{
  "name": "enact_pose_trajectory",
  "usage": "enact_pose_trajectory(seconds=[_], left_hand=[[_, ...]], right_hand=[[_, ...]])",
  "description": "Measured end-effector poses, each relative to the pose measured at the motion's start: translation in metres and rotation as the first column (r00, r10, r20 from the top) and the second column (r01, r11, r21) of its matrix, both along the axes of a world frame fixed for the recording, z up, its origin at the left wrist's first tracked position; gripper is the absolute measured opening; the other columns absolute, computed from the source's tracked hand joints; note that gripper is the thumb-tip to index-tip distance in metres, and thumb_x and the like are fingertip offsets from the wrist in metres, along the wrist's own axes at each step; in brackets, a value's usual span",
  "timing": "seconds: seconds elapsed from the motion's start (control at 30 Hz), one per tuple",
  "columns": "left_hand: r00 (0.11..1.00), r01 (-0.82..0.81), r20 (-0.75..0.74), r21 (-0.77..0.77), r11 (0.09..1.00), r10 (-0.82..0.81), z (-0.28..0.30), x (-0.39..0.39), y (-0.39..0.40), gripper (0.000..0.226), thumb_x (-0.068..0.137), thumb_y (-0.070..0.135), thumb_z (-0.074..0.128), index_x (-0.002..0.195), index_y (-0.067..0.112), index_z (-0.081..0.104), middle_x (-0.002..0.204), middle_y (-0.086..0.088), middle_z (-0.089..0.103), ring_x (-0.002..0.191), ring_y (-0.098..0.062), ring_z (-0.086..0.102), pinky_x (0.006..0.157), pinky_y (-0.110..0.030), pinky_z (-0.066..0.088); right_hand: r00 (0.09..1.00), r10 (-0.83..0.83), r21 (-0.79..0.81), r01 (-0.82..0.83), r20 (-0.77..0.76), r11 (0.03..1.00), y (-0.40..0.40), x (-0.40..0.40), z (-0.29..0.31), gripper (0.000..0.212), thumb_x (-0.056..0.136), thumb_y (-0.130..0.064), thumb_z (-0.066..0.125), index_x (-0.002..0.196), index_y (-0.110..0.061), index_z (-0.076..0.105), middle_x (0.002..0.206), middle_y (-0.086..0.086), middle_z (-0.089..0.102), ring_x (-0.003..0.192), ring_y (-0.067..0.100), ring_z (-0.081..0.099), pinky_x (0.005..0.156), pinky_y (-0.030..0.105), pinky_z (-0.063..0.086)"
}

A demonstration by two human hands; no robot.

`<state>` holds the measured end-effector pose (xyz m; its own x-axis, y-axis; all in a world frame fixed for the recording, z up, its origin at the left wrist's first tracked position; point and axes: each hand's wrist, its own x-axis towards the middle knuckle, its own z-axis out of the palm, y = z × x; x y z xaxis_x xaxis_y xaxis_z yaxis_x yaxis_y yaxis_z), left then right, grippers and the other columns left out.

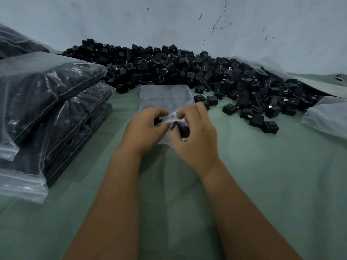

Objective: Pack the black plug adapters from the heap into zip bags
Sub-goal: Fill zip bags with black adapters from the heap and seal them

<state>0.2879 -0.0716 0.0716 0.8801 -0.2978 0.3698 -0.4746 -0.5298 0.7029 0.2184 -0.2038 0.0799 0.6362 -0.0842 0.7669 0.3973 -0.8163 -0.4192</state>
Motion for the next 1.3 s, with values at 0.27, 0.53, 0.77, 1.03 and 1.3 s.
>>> enact_pose_trajectory(seconds=[0.27,0.53,0.77,1.03,1.3], left_hand=[[0.994,-0.112,0.004,-0.029,0.993,0.113,0.004,-0.005,-0.003,0.025,0.098,0.035,0.048,0.102,0.024,0.070,0.092,0.002,0.072,0.090,-0.022,0.064,0.081,-0.046,0.052],[0.984,-0.178,-0.032,-0.048,0.983,0.177,0.004,-0.005,-0.005,0.035,0.100,0.038,0.041,0.086,0.016,0.063,0.078,-0.002,0.066,0.080,-0.027,0.060,0.076,-0.050,0.050],[0.981,-0.189,-0.064,-0.086,0.978,0.183,0.005,-0.006,-0.005,0.035,0.099,0.042,0.041,0.087,0.019,0.065,0.081,0.000,0.068,0.079,-0.023,0.062,0.075,-0.050,0.052],[0.981,-0.192,-0.058,-0.094,0.977,0.188,0.003,-0.005,-0.005,0.033,0.098,0.041,0.043,0.081,0.022,0.063,0.075,0.001,0.066,0.075,-0.021,0.060,0.070,-0.045,0.050],[0.987,-0.159,-0.019,0.005,0.987,0.159,0.010,-0.007,-0.008,0.023,0.094,0.025,0.050,0.106,0.026,0.069,0.097,0.004,0.072,0.092,-0.020,0.063,0.082,-0.044,0.052]], right_hand=[[0.969,-0.200,-0.422,0.121,-0.147,0.898,0.000,0.006,-0.007,0.016,0.080,-0.014,0.062,0.096,-0.015,0.061,0.092,0.001,0.059,0.075,0.019,0.055,0.057,0.024,0.028],[0.938,-0.292,-0.460,0.179,-0.187,0.869,-0.002,0.008,-0.008,0.012,0.078,-0.006,0.060,0.085,-0.014,0.065,0.084,0.004,0.058,0.082,0.024,0.054,0.064,0.027,0.030],[0.902,-0.283,-0.457,0.111,-0.325,0.882,-0.004,0.012,-0.012,0.028,0.086,-0.008,0.051,0.110,-0.017,0.063,0.108,0.000,0.053,0.091,0.022,0.054,0.062,0.030,0.040],[0.903,-0.268,-0.496,0.073,-0.335,0.866,-0.003,0.016,-0.016,0.043,0.088,-0.013,0.049,0.130,-0.013,0.052,0.122,0.003,0.054,0.107,0.023,0.051,0.083,0.032,0.042],[0.900,-0.263,-0.523,0.047,-0.347,0.851,-0.003,0.017,-0.018,0.050,0.088,-0.023,0.045,0.137,-0.016,0.044,0.134,0.005,0.046,0.120,0.023,0.043,0.100,0.034,0.034]])
